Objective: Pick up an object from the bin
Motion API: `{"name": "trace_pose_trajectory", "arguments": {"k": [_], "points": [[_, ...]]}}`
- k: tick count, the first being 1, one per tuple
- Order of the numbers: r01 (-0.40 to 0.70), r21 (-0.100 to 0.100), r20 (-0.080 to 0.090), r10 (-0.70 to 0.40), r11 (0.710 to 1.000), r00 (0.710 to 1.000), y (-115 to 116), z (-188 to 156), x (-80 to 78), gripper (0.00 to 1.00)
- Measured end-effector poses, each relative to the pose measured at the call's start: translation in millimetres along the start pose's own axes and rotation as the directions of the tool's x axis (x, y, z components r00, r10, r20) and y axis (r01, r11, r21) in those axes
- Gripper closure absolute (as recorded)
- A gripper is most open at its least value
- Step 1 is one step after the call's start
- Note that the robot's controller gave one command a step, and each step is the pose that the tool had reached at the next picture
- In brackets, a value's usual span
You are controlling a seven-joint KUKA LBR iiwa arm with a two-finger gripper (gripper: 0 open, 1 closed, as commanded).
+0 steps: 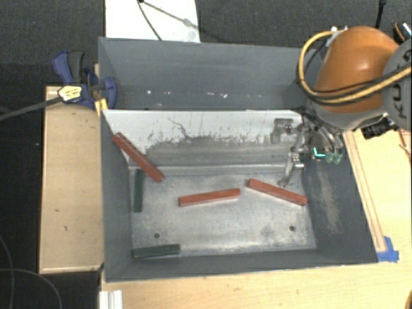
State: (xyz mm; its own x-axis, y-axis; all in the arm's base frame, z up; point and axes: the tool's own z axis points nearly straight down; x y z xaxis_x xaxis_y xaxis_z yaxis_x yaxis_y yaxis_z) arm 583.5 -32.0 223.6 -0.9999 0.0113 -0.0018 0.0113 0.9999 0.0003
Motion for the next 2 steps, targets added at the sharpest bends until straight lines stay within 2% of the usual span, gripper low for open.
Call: {"name": "trace_pose_trajectory", "arguments": {"k": [1,2], "points": [[-0.130,-0.002,-0.009,0.130,0.992,0.991,107,158,30.3,0.00],[-0.093,-0.002,0.004,0.093,0.996,0.996,120,122,25.3,0.00]]}}
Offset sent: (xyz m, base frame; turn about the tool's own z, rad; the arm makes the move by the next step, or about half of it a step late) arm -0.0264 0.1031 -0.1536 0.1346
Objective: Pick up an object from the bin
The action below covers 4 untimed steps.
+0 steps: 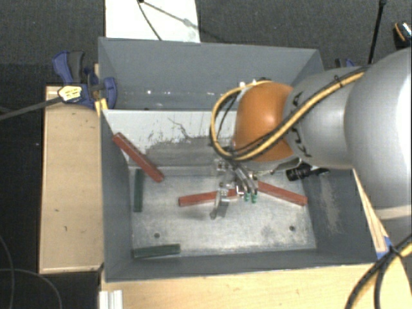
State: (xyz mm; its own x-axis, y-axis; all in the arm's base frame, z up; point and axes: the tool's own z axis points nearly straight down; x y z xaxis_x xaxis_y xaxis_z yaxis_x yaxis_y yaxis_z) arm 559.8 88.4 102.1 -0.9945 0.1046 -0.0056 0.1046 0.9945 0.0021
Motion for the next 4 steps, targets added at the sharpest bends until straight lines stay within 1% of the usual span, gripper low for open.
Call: {"name": "trace_pose_trajectory", "arguments": {"k": [1,2,3,4], "points": [[-0.113,0.001,-0.003,0.113,0.994,0.994,-19,2,-3.4,0.00],[-0.112,0.003,-0.008,0.112,0.994,0.994,-4,34,15.1,0.00],[-0.111,0.003,-0.007,0.111,0.994,0.994,-5,33,14.7,0.00],[-0.110,0.003,-0.006,0.110,0.994,0.994,-4,33,14.6,1.00]]}}
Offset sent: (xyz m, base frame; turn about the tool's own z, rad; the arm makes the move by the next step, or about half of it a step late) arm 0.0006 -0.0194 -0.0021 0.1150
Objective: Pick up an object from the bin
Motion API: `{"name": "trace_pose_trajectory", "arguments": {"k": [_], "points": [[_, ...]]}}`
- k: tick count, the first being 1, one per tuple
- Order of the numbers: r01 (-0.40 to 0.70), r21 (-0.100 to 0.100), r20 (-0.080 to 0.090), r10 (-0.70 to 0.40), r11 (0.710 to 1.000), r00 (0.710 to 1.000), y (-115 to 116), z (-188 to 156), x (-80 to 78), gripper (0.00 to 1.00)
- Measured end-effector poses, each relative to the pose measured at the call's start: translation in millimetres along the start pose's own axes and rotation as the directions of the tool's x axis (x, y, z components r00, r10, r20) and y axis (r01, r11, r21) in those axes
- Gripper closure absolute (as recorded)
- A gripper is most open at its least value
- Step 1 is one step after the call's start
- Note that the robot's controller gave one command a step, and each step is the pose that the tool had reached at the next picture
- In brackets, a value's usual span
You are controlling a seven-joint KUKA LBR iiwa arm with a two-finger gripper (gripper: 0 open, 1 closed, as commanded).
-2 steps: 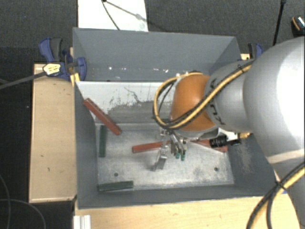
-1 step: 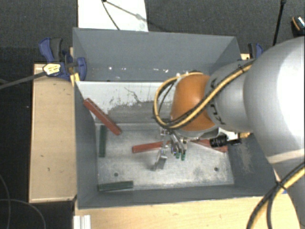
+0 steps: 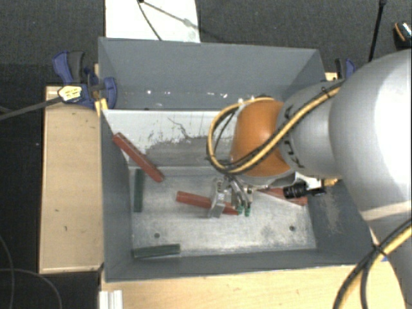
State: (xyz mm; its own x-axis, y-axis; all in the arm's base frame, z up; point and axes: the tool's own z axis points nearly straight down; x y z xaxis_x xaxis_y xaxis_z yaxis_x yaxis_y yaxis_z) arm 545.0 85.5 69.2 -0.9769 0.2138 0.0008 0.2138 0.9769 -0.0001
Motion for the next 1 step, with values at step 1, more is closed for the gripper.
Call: {"name": "trace_pose_trajectory", "arguments": {"k": [1], "points": [[0.003,-0.003,0.007,-0.003,1.000,1.000,0.4,-45.5,-1.8,1.00]]}}
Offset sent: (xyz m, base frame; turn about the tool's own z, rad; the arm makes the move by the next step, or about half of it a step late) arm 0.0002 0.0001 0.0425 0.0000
